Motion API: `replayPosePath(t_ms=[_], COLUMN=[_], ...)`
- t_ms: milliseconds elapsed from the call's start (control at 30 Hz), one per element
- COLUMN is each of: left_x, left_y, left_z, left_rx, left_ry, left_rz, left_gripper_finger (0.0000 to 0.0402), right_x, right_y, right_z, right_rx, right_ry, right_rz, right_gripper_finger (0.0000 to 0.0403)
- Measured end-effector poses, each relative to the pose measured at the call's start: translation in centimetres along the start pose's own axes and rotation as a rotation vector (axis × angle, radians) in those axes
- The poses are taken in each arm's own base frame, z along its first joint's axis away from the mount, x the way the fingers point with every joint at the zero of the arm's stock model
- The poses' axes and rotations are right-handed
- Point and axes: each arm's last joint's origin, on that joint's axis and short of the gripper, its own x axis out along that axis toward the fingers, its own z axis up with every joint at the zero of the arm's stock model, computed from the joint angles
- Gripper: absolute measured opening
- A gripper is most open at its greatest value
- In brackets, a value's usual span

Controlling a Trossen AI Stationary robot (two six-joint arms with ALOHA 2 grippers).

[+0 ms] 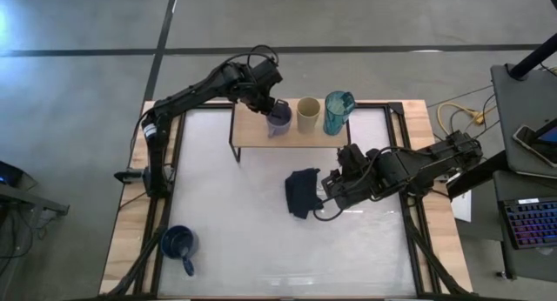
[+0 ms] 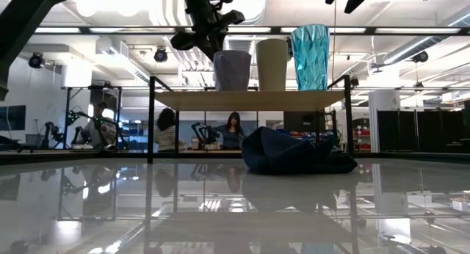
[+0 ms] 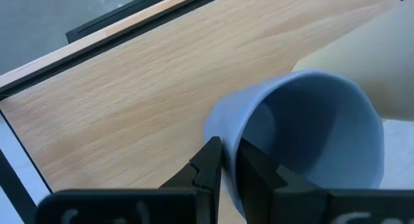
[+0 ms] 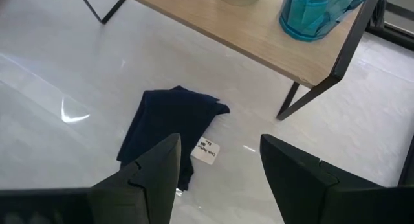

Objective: Stack small to large cups/mugs on shelf
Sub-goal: Put the gray mug on the shelf

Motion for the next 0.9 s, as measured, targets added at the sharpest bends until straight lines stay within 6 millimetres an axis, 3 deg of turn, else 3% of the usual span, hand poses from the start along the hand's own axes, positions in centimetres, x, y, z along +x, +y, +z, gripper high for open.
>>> replayPosePath(t_ms=[533,900], left_x=[-0.1,-1.4], left_y=[-0.2,0.0], left_z=[-0.2,-0.4], left_rx=[-0.007,-0.017], left_ry=[0.002,-0.008], left_rz=[-0.007,-0.021], left_gripper_finger=[0.0025,0.0025], right_x=[0.0,0.0], right_y=[-0.2,-0.2], right_z=[0.0,0.0], right_rx=[-0.013,-0.003], right_ry=[0.003,0.003], right_rz=[-0.016,-0.016], right_gripper_finger=[0.0206,0.0206])
